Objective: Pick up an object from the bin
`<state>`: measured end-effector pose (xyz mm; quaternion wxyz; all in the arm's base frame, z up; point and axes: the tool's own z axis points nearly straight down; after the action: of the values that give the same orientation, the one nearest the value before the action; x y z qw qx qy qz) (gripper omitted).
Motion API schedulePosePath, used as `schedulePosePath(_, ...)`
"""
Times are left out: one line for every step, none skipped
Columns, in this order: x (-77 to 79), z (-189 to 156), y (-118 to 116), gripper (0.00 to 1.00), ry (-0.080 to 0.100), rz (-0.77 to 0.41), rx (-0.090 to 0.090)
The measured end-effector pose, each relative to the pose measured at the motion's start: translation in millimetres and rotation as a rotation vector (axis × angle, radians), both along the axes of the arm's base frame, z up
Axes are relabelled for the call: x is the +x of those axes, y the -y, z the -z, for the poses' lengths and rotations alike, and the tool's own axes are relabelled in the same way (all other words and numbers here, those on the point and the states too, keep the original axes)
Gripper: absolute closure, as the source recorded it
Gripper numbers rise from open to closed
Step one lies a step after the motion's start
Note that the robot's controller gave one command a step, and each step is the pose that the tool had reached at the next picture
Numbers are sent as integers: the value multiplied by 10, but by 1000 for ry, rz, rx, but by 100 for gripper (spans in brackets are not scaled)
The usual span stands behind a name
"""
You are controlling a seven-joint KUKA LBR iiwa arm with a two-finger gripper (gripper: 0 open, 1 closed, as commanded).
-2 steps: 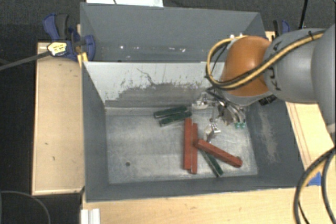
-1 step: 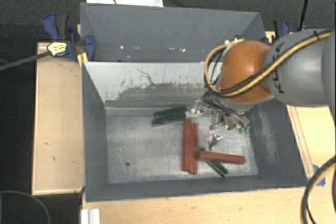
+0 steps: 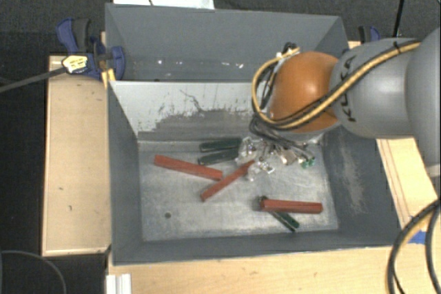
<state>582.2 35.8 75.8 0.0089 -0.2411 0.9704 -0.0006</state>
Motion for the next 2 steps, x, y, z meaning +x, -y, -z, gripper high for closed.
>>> schedulePosePath(0, 0, 0, 100, 0, 0, 0)
schedulePosePath(-6, -1012, 13, 100, -15, -11, -2)
